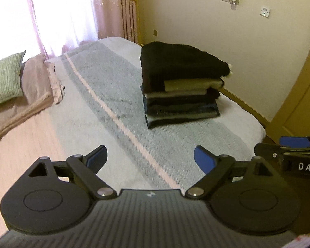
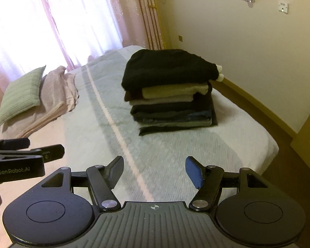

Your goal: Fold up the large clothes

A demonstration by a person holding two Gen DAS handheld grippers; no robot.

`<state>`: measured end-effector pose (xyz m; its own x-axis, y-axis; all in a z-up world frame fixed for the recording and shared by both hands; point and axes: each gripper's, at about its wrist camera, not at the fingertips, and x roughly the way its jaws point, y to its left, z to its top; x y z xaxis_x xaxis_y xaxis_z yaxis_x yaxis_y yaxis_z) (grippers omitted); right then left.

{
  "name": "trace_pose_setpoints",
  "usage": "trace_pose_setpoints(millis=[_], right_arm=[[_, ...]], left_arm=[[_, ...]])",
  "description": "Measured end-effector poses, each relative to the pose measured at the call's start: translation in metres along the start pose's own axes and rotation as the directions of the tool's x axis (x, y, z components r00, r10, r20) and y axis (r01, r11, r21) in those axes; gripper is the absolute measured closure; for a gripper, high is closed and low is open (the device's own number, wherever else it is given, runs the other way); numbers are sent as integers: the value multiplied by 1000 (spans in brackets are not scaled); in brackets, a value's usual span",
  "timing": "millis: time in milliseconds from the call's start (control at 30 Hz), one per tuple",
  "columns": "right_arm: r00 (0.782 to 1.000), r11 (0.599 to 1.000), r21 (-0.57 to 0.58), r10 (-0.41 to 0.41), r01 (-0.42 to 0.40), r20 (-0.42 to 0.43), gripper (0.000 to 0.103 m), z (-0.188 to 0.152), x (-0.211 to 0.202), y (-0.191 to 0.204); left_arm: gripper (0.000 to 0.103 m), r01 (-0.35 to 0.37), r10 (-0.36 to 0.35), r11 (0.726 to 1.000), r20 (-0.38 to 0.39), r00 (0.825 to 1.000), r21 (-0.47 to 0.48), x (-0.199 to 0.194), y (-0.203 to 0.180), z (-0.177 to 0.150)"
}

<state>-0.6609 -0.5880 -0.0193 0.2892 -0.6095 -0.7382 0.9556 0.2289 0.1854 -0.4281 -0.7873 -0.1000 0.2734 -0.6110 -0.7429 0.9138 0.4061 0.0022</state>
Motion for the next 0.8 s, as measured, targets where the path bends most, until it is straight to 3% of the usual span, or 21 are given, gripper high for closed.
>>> trace_pose_setpoints(millis=[267,800], right_arm=[[1000,1000,2,-7,7,0,40,-19,-31,1],[999,999,-25,31,-32,-25,40,-15,-36,-15]], left_arm=[[14,21,-21,1000,2,1000,-17,-31,-1,-24],[14,21,-21,999,-5,1000,-44,-34,-26,-20]])
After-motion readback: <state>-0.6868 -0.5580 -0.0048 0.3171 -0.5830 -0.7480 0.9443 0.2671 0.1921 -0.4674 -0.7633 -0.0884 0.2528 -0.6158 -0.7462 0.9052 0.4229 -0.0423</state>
